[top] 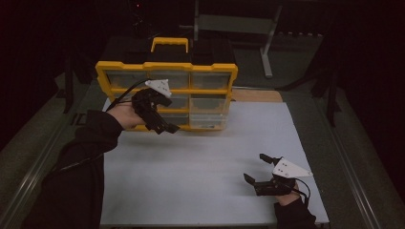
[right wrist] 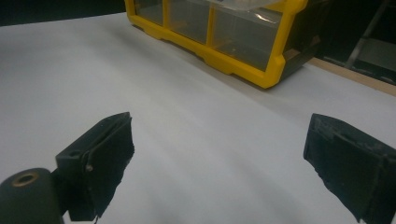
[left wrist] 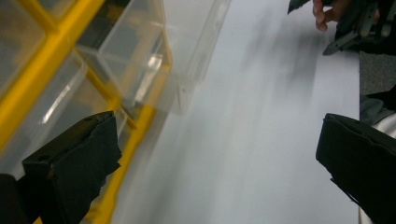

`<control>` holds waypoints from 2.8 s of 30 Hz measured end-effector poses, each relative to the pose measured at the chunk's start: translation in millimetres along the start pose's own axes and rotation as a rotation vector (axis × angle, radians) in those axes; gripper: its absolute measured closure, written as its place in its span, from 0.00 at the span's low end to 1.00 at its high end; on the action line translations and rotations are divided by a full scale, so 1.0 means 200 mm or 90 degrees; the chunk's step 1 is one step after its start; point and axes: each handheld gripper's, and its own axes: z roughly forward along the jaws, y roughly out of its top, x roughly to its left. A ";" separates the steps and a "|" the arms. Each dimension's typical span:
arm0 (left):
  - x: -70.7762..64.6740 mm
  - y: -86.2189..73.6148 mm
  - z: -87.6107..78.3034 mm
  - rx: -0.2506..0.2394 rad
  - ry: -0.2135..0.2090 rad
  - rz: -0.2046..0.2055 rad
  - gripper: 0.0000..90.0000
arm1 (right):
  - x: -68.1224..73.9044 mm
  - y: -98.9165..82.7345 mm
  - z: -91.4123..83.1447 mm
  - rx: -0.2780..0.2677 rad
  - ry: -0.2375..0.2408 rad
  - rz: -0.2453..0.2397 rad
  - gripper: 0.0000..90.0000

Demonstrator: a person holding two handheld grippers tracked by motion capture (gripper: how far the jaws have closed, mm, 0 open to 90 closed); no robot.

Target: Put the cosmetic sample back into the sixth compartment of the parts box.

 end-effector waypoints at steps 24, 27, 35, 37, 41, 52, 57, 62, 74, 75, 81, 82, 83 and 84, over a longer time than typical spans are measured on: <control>-0.10 -0.48 -0.01 -0.045 0.072 -0.082 0.00 | 0.00 0.00 0.01 0.001 0.002 0.000 0.09; -0.13 -0.56 0.01 -0.052 0.090 -0.095 0.00 | 0.00 0.00 0.01 0.000 0.002 -0.003 0.09; -0.18 -0.71 0.04 -0.074 0.118 -0.131 0.00 | 0.00 0.00 0.01 -0.001 0.001 0.001 0.09; -0.20 -0.75 0.05 -0.084 0.127 -0.139 0.00 | 0.00 0.00 0.01 0.001 0.002 0.000 0.09; -0.22 -0.82 0.07 -0.099 0.144 -0.156 0.00 | 0.01 0.01 0.01 0.000 0.002 -0.004 0.09; -0.30 -1.00 0.10 -0.143 0.207 -0.217 0.00 | 0.01 0.01 0.01 0.001 0.003 -0.003 0.09; -0.35 -1.05 0.14 -0.139 0.242 -0.224 0.00 | 0.01 0.01 0.01 0.001 0.003 0.000 0.09; -0.39 -1.08 0.17 -0.147 0.266 -0.236 0.00 | 0.01 0.01 0.01 0.003 0.005 -0.004 0.09; -0.43 -1.17 0.23 -0.183 0.346 -0.294 0.00 | 0.01 0.00 0.01 0.005 0.006 -0.003 0.09; -0.43 -1.18 0.22 -0.183 0.377 -0.302 0.00 | 0.01 0.00 0.02 0.006 0.006 -0.001 0.09; -0.43 -1.21 0.21 -0.196 0.429 -0.335 0.00 | 0.01 0.00 0.02 0.006 0.007 -0.005 0.09; -0.43 -1.21 0.21 -0.196 0.429 -0.335 0.00 | 0.01 0.00 0.02 0.006 0.007 -0.005 0.09; -0.43 -1.22 0.21 -0.197 0.445 -0.351 0.00 | 0.01 0.00 0.02 0.007 0.007 -0.006 0.09; -0.43 -1.22 0.21 -0.197 0.445 -0.351 0.00 | 0.01 0.00 0.02 0.007 0.006 -0.008 0.09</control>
